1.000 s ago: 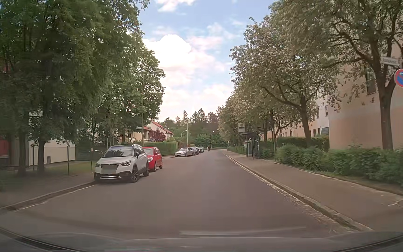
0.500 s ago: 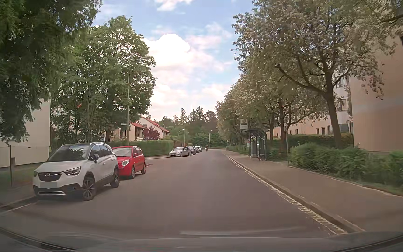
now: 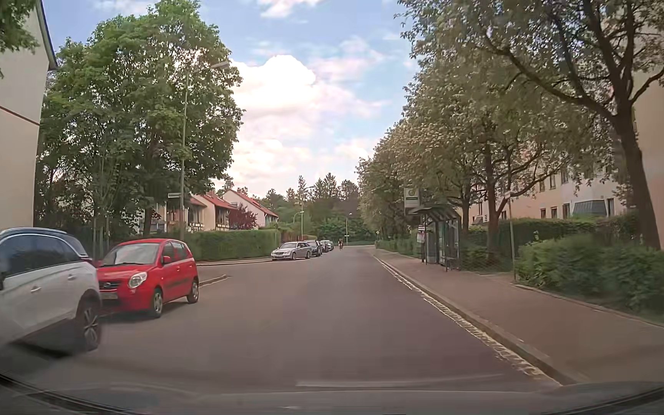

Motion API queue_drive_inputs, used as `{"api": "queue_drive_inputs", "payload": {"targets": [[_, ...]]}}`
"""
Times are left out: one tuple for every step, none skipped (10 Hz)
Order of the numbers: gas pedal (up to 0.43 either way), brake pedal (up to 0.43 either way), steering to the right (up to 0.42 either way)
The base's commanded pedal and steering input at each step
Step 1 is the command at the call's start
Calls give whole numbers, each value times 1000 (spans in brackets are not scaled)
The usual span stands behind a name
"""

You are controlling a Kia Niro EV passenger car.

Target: Follow the waypoints while adhering to traffic rules and regulations

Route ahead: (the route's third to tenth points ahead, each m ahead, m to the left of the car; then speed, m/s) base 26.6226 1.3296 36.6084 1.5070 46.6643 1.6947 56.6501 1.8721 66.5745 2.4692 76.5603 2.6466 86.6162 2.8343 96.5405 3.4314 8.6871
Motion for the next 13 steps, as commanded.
{"api": "queue_drive_inputs", "payload": {"targets": [[0, 18, -3], [0, 18, -4], [0, 18, -4], [0, 18, -4], [0, 18, -4], [0, 18, -4], [0, 18, -4], [0, 18, -4], [0, 18, -4], [28, 18, -4], [47, 18, -4], [59, 18, -4], [67, 18, -4]]}}
